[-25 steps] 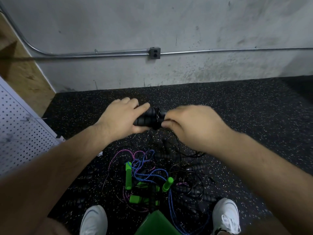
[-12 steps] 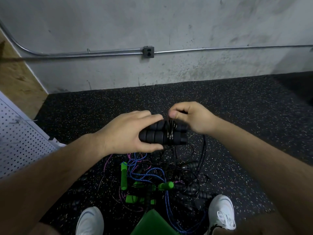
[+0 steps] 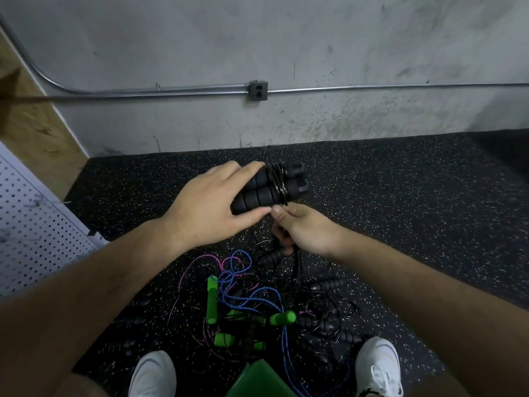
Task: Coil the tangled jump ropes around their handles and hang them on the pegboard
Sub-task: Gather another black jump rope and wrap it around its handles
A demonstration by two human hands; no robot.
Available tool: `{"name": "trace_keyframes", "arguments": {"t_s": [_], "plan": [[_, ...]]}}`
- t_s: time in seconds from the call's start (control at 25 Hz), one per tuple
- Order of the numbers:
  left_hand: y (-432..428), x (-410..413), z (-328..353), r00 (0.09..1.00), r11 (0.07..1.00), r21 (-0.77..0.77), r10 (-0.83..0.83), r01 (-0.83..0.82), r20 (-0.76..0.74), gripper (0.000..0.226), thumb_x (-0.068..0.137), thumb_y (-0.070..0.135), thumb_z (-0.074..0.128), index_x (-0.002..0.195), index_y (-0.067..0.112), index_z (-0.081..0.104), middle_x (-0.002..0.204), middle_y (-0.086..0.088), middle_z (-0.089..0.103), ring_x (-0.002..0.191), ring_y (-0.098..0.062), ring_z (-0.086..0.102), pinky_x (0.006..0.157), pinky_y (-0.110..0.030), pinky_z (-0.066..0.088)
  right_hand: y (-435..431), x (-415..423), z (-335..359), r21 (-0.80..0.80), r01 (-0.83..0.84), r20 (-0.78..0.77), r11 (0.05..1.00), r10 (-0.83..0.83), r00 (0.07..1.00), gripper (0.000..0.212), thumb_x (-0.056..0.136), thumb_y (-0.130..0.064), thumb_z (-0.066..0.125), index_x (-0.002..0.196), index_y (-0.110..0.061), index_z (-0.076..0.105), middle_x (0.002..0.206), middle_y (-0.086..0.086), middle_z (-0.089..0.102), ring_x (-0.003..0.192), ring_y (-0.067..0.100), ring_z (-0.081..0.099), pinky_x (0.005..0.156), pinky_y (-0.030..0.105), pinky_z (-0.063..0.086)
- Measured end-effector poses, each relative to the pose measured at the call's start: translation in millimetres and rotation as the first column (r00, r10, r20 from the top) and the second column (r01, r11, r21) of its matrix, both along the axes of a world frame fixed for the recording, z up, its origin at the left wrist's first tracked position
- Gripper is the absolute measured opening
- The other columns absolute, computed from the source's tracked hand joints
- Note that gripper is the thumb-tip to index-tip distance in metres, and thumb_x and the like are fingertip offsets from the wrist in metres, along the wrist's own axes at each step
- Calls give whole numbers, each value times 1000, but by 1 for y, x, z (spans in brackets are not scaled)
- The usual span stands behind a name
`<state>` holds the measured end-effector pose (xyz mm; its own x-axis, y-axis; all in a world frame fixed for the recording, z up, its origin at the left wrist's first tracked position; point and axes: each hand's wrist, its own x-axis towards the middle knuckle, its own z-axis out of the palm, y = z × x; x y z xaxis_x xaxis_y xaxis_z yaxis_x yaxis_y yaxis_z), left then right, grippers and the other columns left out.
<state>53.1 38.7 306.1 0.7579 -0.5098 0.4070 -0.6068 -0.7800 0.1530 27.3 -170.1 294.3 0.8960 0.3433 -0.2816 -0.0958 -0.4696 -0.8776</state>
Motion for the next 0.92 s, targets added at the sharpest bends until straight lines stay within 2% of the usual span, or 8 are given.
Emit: {"name": "trace_keyframes", "arguments": {"t_s": [0.12,0.32,0.48,0.64,0.68,0.76,0.84,0.92], "plan": [[12,13,-4,996,993,73,92,-93,20,77,86,66,55,150,27,36,112,0,56,105,-25,58,89,-44,52,11,-4,3,-106,-69,9,992,70,997,26,109,-31,36,102,-18,58,69,-2,51,54,9,52,52,18,46],[31,32,-17,981,966,171,195,-191,-4,79,84,62,63,151,30,36,115,-2,56,105,-27,56,94,-46,49,20,-13,19,-211,-176,-50,962,169,984,28,107,-32,44,88,-13,54,68,1,55,48,14,58,51,26,47],[27,30,-22,980,963,208,187,-170,-64,79,84,62,66,152,34,35,114,-3,51,107,-24,53,97,-42,45,14,-18,40,-496,-189,212,847,330,920,32,105,-33,47,75,-22,50,66,-5,53,52,10,50,50,22,37],[14,23,-25,990,947,315,96,-60,-99,77,86,64,63,151,39,32,113,3,48,108,-16,46,100,-36,40,6,-13,47,-709,35,472,704,437,766,25,103,-40,44,95,-26,63,85,-7,64,77,18,61,63,30,46],[13,21,-24,991,946,324,56,-15,-119,76,85,65,63,151,40,32,113,5,48,107,-14,44,100,-35,40,3,-9,49,-721,100,521,685,441,731,25,102,-43,44,100,-29,65,91,-8,67,84,18,62,67,31,48],[12,17,-22,985,950,297,-45,93,-165,73,83,64,66,146,40,39,110,9,47,101,-10,40,97,-33,40,-5,1,52,-676,174,593,716,388,706,22,98,-50,51,101,-34,67,92,-12,68,88,13,62,67,29,46],[7,11,-20,966,946,261,-136,192,-219,69,80,62,69,140,38,45,107,12,46,98,-8,39,95,-32,40,-16,9,52,-609,193,595,770,282,752,23,87,-58,63,96,-37,66,86,-16,65,81,6,58,63,26,43],[1,1,-17,942,949,187,-200,255,-270,67,79,59,72,138,36,47,105,14,46,98,-7,40,95,-29,39,-28,20,42,-523,172,540,835,169,824,26,79,-58,72,90,-36,65,83,-16,66,78,4,59,67,29,48]]}}
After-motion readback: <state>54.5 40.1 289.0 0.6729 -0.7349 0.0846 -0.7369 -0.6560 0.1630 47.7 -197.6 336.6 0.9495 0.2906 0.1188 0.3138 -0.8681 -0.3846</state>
